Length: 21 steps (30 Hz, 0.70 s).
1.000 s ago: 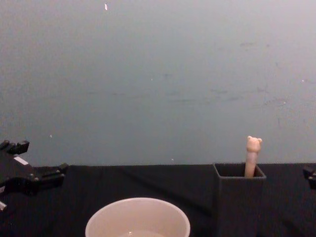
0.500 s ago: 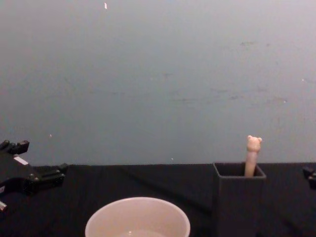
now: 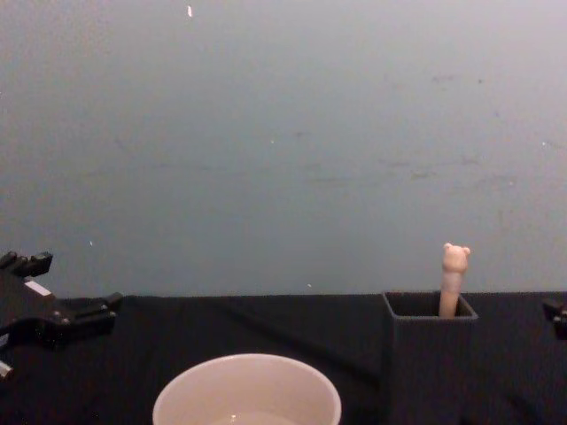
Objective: Pick up the stirring spoon with one hand, stir inside the cup, then place it back in its original position.
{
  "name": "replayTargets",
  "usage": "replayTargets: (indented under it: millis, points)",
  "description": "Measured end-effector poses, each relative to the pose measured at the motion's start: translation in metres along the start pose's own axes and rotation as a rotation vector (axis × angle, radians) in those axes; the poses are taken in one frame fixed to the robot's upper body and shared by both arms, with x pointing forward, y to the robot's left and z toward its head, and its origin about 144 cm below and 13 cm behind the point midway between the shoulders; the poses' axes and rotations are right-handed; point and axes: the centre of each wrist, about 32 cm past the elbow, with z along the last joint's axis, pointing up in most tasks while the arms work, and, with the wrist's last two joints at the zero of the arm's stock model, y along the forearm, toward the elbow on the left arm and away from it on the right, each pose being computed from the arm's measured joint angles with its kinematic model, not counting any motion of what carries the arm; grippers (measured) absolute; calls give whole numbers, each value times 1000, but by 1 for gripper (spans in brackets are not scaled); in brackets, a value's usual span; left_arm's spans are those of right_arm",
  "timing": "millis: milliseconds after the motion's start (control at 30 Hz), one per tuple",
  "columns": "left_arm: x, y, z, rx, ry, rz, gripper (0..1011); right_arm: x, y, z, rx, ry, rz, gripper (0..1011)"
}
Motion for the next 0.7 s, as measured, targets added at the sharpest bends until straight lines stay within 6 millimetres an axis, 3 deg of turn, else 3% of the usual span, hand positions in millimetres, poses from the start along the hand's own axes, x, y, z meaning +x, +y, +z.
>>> replayTargets:
  millis: [467, 700]
  points:
    - [0, 0, 0, 0, 0, 0, 1001, 0, 0, 0, 1, -1, 0, 1003]
    - [0, 0, 0, 0, 0, 0, 1002, 6, 1, 10, 34, 17, 16, 1003]
